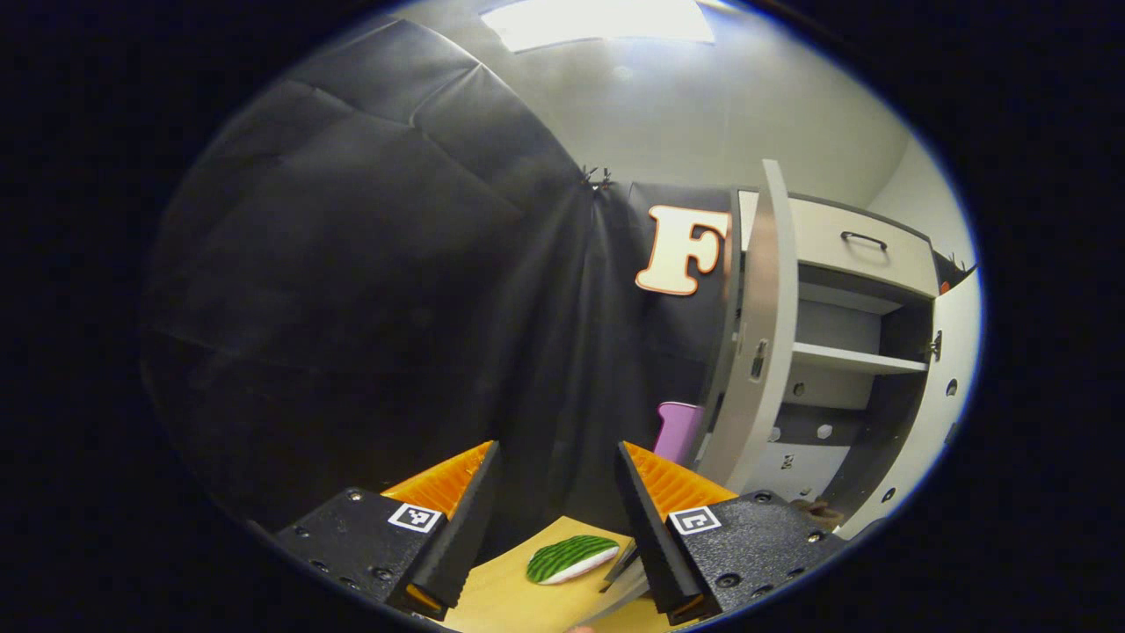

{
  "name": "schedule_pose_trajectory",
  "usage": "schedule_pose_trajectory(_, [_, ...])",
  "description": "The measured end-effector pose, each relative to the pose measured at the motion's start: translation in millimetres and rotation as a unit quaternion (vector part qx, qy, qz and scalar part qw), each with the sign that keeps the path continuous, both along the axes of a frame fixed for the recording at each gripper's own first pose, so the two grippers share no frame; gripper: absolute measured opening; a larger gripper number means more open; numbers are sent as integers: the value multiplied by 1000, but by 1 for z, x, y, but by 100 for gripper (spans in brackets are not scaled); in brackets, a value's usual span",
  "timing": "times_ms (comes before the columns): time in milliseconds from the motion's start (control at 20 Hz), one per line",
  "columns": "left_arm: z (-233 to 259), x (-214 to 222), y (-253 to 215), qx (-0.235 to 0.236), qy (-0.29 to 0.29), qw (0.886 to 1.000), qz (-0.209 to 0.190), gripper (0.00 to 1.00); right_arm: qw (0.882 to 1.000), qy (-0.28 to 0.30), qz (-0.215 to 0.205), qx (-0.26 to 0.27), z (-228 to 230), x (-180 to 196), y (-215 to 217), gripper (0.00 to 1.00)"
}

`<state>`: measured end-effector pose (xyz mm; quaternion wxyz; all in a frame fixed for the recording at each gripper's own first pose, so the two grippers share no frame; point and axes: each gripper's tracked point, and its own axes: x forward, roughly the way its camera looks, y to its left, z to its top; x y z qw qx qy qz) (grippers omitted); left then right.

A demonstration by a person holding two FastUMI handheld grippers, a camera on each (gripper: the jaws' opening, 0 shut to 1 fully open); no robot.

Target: Grab one shoe with the right hand and put it into the shoe cabinet, grab the other shoe with the left hand and put it into the shoe cabinet; then close the right door with the right hand and the left door with the left hand.

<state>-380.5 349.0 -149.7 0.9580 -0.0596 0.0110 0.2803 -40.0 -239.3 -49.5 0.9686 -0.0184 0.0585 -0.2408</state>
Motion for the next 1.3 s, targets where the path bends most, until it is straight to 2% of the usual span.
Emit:
schedule_pose_trajectory(50, [-8, 2, 1, -9, 10, 1000, -1, 80, 1000, -1, 8, 2, 1, 1, 4, 89])
schedule_pose_trajectory(100, [-18, 4, 1, -18, 21, 1000, -5, 80, 1000, -2, 11, 0, 1, 1, 6, 87])
schedule_pose_trajectory(150, [-28, 8, 0, -26, 29, 999, -9, 79, 1000, -1, 13, -4, 3, 1, 6, 92])
schedule_pose_trajectory(350, [-60, 19, -11, -37, 58, 997, -33, 80, 999, 3, 37, -8, 6, 3, 14, 91])
schedule_pose_trajectory(400, [-65, 27, -15, -36, 65, 997, -38, 80, 999, 2, 45, -2, 4, 5, 17, 86])
schedule_pose_trajectory(450, [-69, 32, -18, -37, 70, 996, -42, 73, 999, 1, 53, 4, 3, 6, 21, 86])
schedule_pose_trajectory(500, [-72, 35, -21, -38, 72, 996, -46, 80, 998, 0, 61, 9, 3, 7, 27, 86])
schedule_pose_trajectory(650, [-81, 43, -25, -45, 80, 994, -53, 80, 996, -4, 92, 20, 0, 16, 50, 91])
schedule_pose_trajectory(700, [-84, 44, -24, -46, 82, 994, -53, 74, 994, -5, 103, 25, -1, 19, 59, 91])
schedule_pose_trajectory(750, [-85, 44, -23, -48, 83, 994, -53, 80, 993, -7, 113, 31, -1, 22, 67, 91])
schedule_pose_trajectory(1150, [-96, 40, -16, -62, 90, 992, -56, 80, 984, -5, 164, 65, -11, 48, 115, 91])
schedule_pose_trajectory(1300, [-99, 42, -16, -66, 94, 992, -61, 80, 978, -1, 199, 69, -12, 57, 142, 91])
